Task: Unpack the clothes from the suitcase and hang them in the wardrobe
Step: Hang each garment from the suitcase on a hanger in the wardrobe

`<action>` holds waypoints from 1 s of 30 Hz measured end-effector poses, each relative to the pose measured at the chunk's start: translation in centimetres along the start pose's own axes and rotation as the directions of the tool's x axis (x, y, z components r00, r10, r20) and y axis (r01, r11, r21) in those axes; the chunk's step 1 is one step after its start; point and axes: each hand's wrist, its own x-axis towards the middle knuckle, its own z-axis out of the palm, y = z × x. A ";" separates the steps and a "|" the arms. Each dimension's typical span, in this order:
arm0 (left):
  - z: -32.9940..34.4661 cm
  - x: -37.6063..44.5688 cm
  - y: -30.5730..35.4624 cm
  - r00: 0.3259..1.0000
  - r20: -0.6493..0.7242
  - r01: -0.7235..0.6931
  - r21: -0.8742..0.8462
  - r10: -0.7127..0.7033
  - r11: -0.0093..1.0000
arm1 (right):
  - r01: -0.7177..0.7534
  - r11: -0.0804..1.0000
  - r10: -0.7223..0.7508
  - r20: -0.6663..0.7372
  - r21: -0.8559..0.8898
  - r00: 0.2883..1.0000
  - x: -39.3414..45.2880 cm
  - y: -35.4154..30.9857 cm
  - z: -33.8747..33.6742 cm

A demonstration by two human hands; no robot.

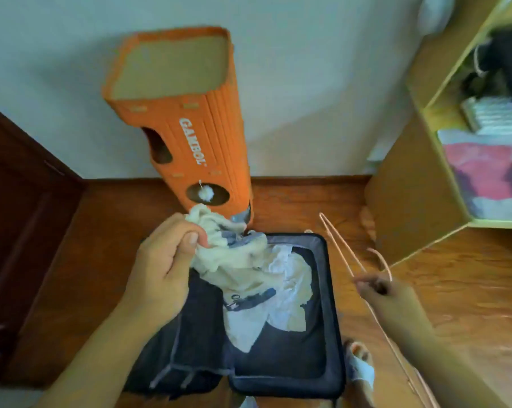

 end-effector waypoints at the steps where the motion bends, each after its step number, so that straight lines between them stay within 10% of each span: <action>1: -3.0 0.2 2.7 0.998 0.025 -0.051 0.000 0.051 0.999 | 0.073 0.997 -0.073 0.023 0.007 0.997 -1.6 -3.4 -0.8; 5: -13.3 0.1 11.1 0.987 0.138 -0.075 -0.080 0.086 0.994 | 0.402 0.908 -0.415 0.126 0.117 0.901 -7.2 -16.7 -4.2; 11: -21.5 -2.2 22.6 0.972 0.222 0.029 -0.426 0.074 0.904 | 0.782 0.595 -0.768 0.418 0.187 0.485 -15.7 -30.6 -2.4; 19: -24.7 -9.2 24.2 0.919 -0.095 0.335 -0.328 -0.383 0.883 | 0.807 0.542 -0.833 0.269 0.232 0.483 -20.5 -34.3 -3.5; 30: -14.9 -16.5 23.8 0.928 0.074 0.368 -0.346 -0.366 0.863 | 0.809 0.512 -0.834 0.392 0.288 0.388 -27.7 -36.6 -9.2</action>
